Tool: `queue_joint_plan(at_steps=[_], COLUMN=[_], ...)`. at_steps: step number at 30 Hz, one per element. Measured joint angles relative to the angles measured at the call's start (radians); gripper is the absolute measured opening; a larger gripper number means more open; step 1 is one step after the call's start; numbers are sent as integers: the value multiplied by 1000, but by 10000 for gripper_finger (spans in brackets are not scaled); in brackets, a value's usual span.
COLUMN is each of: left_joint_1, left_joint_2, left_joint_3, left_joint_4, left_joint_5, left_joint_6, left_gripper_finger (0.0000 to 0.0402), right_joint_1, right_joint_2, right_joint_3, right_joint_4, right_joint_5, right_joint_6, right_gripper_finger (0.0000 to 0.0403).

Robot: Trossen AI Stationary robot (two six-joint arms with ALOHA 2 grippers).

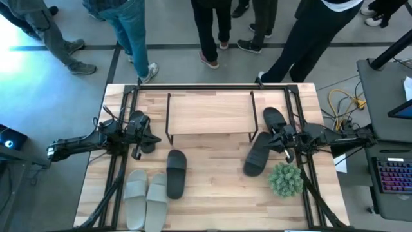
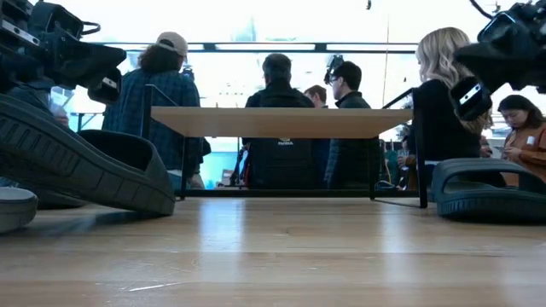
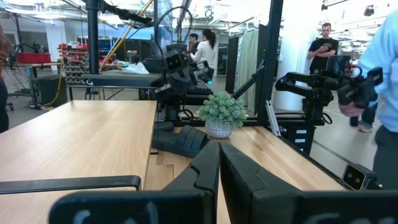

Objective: Pick and place slides into the shelf
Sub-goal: Put the top right black slide under the shelf

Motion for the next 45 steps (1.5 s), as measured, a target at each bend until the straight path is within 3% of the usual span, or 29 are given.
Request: queue_joint_plan(at_steps=[6,9,12,15,18,20,30,33,36,39,43,45], left_joint_1=[0,0,0,0,0,0,0,0,0,0,0,0], left_joint_2=[0,0,0,0,0,0,0,0,0,0,0,0], left_joint_3=[0,0,0,0,0,0,0,0,0,0,0,0], left_joint_4=[0,0,0,0,0,0,0,1,1,0,0,0], left_joint_5=[0,0,0,0,0,0,0,-1,-1,-2,-3,-4], left_joint_6=[0,0,0,0,0,0,0,0,1,0,0,0], left_gripper_finger=[0,0,0,0,0,0,0,0,0,0,0,0], right_joint_1=[0,0,0,0,0,0,0,0,0,-1,0,0], right_joint_2=[0,1,4,22,61,102,519,614,656,745,874,921], right_joint_3=[0,1,2,3,20,45,390,558,772,985,1196,1273], right_joint_4=[430,758,945,947,957,957,935,713,120,-488,-1075,-1323], right_joint_5=[13,27,47,82,205,210,258,433,687,870,912,912], right_joint_6=[366,256,117,39,30,-16,-231,-329,-359,-165,154,395], right_gripper_finger=[8,8,8,8,8,8,9,14,32,60,106,130])
